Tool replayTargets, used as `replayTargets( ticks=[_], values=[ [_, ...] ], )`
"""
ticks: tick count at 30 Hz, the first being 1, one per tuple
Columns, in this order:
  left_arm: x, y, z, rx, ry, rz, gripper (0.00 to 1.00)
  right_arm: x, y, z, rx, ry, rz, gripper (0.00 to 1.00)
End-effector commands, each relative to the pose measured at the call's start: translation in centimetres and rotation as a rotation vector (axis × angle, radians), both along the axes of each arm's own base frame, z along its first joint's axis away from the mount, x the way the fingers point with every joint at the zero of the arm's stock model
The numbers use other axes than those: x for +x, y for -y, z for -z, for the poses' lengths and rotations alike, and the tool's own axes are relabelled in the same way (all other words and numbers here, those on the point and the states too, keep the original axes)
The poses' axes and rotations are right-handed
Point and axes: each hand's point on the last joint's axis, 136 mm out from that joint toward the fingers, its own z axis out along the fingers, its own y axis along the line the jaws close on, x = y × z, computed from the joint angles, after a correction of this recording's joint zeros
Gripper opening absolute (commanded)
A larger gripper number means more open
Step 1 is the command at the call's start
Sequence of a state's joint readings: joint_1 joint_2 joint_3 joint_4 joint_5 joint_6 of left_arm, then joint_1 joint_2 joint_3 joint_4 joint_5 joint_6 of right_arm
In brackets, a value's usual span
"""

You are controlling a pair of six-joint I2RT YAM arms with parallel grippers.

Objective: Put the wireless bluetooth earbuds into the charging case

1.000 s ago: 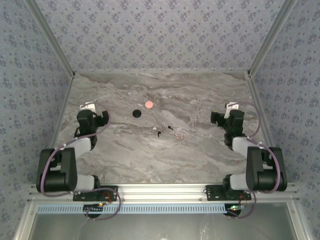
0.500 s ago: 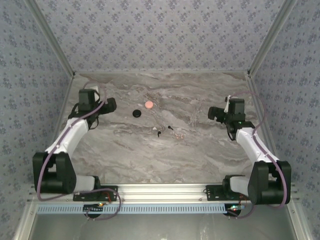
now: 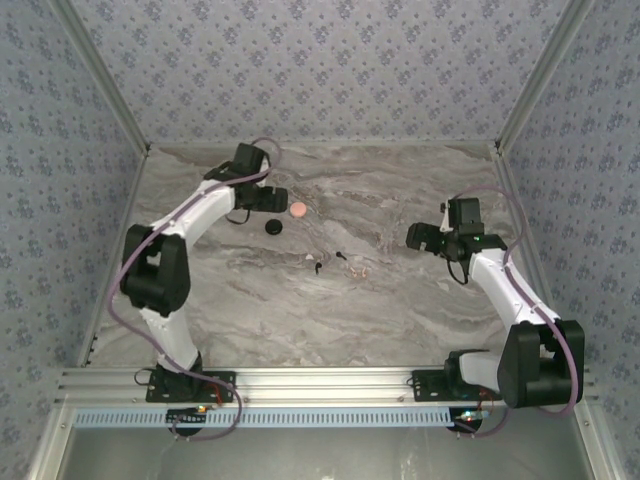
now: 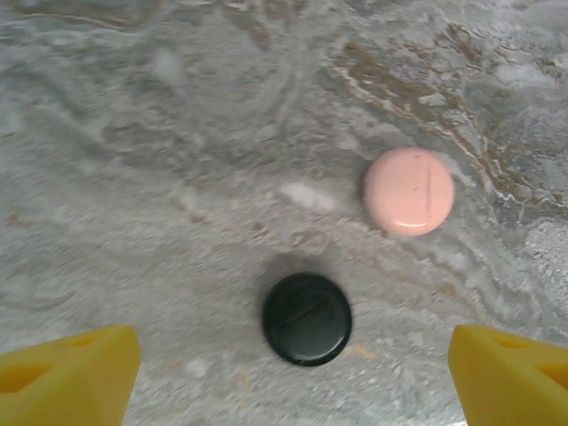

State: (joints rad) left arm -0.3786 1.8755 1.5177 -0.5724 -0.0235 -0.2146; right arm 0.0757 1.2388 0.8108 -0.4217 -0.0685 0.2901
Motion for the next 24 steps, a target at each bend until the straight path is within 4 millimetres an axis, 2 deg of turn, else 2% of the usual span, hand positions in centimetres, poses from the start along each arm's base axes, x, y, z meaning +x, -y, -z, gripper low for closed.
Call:
replayTargets(
  ticks=[1,5,12,24],
  values=[
    [0.4,1.9,0.5,0.049,-0.041,0.053,0.89,-0.5,-0.6,-0.3,0.016,-0.042,0.006,1.00],
    [1.6,4.2,2.2,0.068,-0.088,0.092,0.86,-1.1,-0.5,0.0,0.001,-0.070,0.008,1.00],
    [3.7,6.5,4.2,0.052,-0.135,0.116,0.82,-1.8,-0.6,-0.1,-0.003,-0.087,0.018,1.00],
    [4.2,7.7,7.8,0.034,-0.198,0.126,0.81,-2.0,-1.1,-0.6,-0.004,-0.081,0.023,1.00]
  ],
)
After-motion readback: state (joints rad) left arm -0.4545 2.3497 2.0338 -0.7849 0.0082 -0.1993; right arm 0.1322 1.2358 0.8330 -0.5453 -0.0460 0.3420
